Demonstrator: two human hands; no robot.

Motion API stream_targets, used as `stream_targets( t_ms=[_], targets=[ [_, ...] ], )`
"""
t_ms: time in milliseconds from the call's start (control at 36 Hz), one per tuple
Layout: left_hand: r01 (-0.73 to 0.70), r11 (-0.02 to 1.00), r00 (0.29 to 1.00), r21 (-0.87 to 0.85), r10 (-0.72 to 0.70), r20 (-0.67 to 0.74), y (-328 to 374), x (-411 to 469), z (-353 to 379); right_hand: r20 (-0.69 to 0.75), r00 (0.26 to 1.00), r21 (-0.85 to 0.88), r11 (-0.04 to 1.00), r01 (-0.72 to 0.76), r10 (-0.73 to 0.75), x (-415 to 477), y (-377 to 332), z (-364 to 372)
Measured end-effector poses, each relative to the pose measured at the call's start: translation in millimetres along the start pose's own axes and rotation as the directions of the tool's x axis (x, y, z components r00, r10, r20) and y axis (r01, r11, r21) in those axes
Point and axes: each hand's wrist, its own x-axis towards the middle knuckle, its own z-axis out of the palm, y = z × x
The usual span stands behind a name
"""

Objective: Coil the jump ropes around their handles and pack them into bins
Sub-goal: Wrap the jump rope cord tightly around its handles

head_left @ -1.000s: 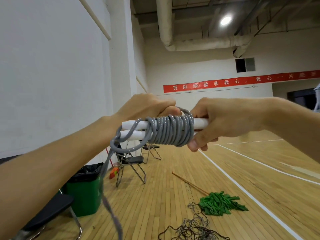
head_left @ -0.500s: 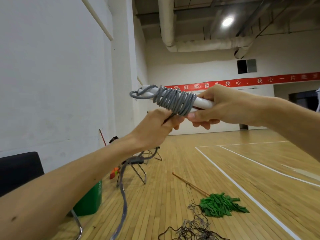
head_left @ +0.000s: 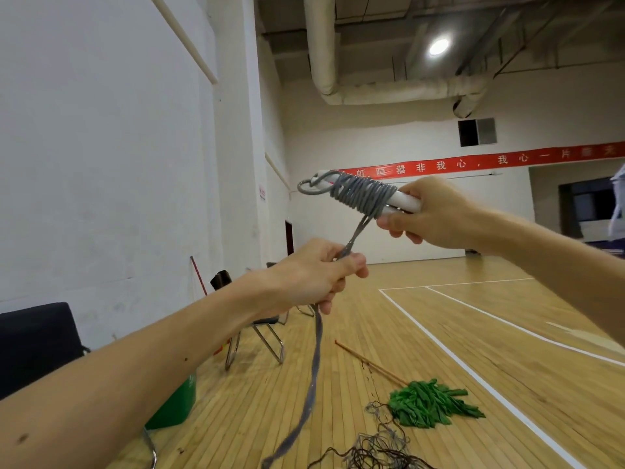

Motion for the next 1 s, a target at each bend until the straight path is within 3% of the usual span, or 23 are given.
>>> stream_targets(
  t_ms=[222, 389, 444, 528, 639, 778, 861, 1000],
  targets=[
    [-0.042, 0.954, 0.995, 0.298, 0.066, -0.073, 1.7, -2.1, 3.2, -0.099, 0.992, -0.177, 0.98, -0.089, 0.072, 8.2, 27.9, 0.0],
    [-0.085, 0.821, 0.978, 0.565, 0.177, -0.111, 0.1, -4.4, 6.8, -0.07, 0.975, -0.166, 0.961, -0.22, 0.211, 9.6, 60.3, -5.3],
    [-0.097, 0.715, 0.969, 0.693, 0.228, -0.1, 2.5, -4.1, 5.2, -0.062, 0.976, -0.204, 0.954, -0.218, 0.21, 8.3, 65.8, -3.0],
    [-0.095, 0.425, 0.937, 0.9, 0.343, -0.063, 13.2, -3.3, -3.2, -0.041, 0.977, -0.256, 0.943, -0.212, 0.209, 7.3, 67.4, -0.6],
    [-0.128, 0.191, 0.897, 0.973, 0.441, 0.031, 25.8, 4.4, -19.9, 0.04, 0.97, -0.305, 0.927, -0.217, 0.241, 10.3, 62.0, 2.3],
    [-0.187, 0.044, 0.833, 0.981, 0.537, 0.134, 32.0, 14.1, -37.1, 0.197, 0.93, -0.34, 0.911, -0.232, 0.31, 9.2, 46.8, 4.7],
    [-0.232, -0.022, 0.801, 0.972, 0.563, 0.204, 32.0, 15.7, -45.2, 0.361, 0.864, -0.36, 0.907, -0.219, 0.352, 3.4, 36.3, 8.4],
    [-0.323, -0.094, 0.676, 0.942, 0.674, 0.299, 29.9, 13.4, -52.4, 0.607, 0.708, -0.394, 0.91, -0.127, 0.361, -11.5, 17.2, 14.7]
  ],
)
